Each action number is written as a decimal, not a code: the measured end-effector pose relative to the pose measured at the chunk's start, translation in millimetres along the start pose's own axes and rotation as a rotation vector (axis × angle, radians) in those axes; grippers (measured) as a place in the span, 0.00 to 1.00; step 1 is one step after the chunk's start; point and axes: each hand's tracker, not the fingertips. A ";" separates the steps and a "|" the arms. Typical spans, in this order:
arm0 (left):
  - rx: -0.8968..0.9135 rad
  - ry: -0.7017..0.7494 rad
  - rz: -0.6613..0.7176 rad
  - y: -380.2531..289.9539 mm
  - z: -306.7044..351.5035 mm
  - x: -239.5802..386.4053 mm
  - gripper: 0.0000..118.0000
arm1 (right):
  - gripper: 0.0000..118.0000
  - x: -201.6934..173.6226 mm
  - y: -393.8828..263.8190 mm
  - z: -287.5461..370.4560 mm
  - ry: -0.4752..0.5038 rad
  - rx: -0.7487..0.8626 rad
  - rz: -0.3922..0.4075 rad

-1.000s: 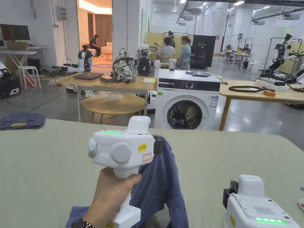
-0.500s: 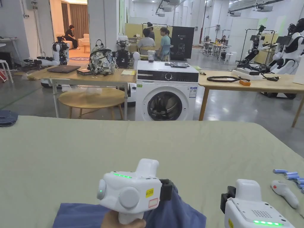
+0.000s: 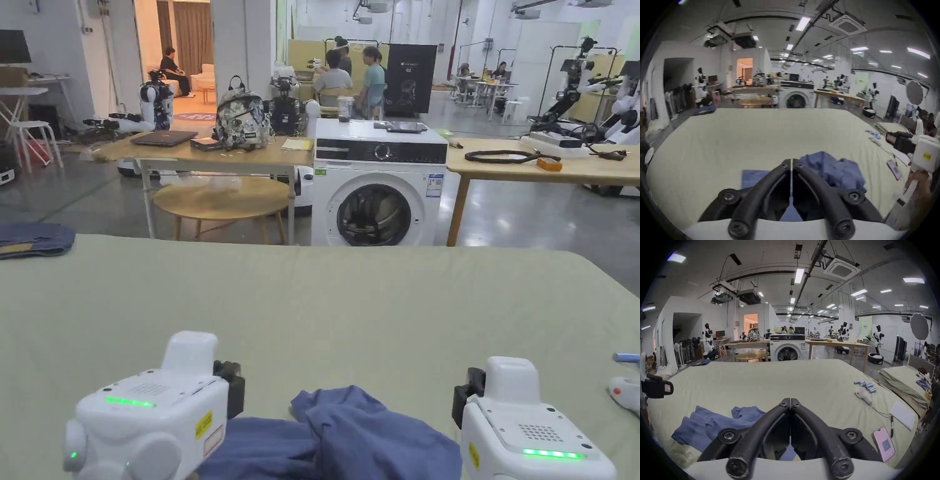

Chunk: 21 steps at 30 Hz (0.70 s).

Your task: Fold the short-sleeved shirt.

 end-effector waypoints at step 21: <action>-0.462 -0.005 0.301 -7.3 -141.1 -169.9 0.48 | 0.00 -27.7 -12.8 -39.8 0.050 -0.090 0.039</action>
